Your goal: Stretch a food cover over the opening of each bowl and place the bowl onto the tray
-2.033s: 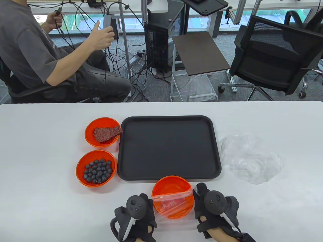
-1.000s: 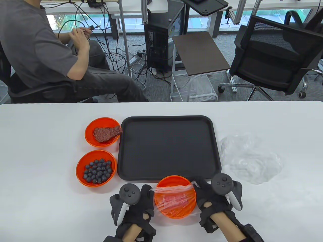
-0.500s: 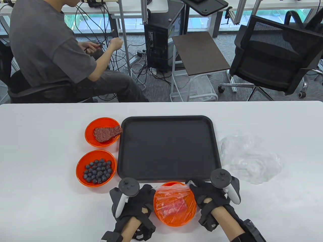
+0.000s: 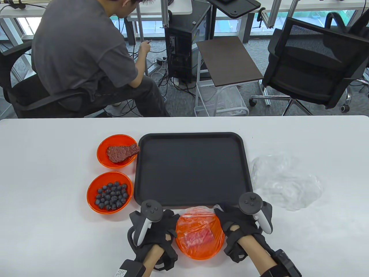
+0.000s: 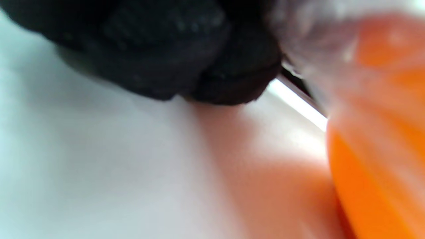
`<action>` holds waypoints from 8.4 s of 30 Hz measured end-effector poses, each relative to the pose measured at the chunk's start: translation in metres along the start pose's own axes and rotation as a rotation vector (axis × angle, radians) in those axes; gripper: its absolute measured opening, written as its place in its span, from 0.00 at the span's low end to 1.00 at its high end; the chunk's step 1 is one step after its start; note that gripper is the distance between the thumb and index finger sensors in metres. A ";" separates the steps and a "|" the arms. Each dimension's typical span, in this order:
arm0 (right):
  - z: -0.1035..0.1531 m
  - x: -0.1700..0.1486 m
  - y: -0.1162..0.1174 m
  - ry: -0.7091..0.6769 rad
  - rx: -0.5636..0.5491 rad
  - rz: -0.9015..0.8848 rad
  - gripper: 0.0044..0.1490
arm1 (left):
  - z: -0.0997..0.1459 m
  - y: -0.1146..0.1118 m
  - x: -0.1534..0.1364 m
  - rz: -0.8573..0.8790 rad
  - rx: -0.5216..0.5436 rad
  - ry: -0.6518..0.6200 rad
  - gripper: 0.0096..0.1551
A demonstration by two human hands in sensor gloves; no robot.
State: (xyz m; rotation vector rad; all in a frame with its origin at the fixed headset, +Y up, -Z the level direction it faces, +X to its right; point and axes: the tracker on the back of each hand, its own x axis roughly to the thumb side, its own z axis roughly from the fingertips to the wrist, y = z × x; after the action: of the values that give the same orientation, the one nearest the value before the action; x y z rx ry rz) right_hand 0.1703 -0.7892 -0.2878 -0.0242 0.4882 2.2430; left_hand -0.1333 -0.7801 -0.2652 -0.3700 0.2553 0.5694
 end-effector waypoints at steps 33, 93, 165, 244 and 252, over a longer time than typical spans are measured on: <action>0.017 -0.001 -0.010 0.102 -0.093 0.108 0.34 | 0.005 0.001 -0.012 0.074 -0.039 -0.168 0.30; 0.054 0.030 -0.012 -0.032 -0.157 0.141 0.34 | 0.024 0.049 0.012 -0.327 0.134 -0.188 0.55; 0.022 0.071 -0.075 -0.156 -0.474 0.341 0.56 | 0.018 0.016 0.020 -0.381 -0.098 -0.177 0.54; 0.058 0.030 -0.006 -0.268 -0.068 0.567 0.63 | -0.077 0.188 -0.147 0.189 0.298 0.270 0.27; 0.057 0.030 -0.009 -0.259 -0.088 0.565 0.63 | -0.050 0.202 -0.133 0.256 0.274 0.185 0.27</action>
State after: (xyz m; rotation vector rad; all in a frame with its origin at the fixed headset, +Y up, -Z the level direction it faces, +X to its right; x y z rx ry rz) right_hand 0.1655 -0.7420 -0.2434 0.4002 0.2733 2.7637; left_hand -0.3622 -0.7061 -0.3201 -0.1239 0.5574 0.7418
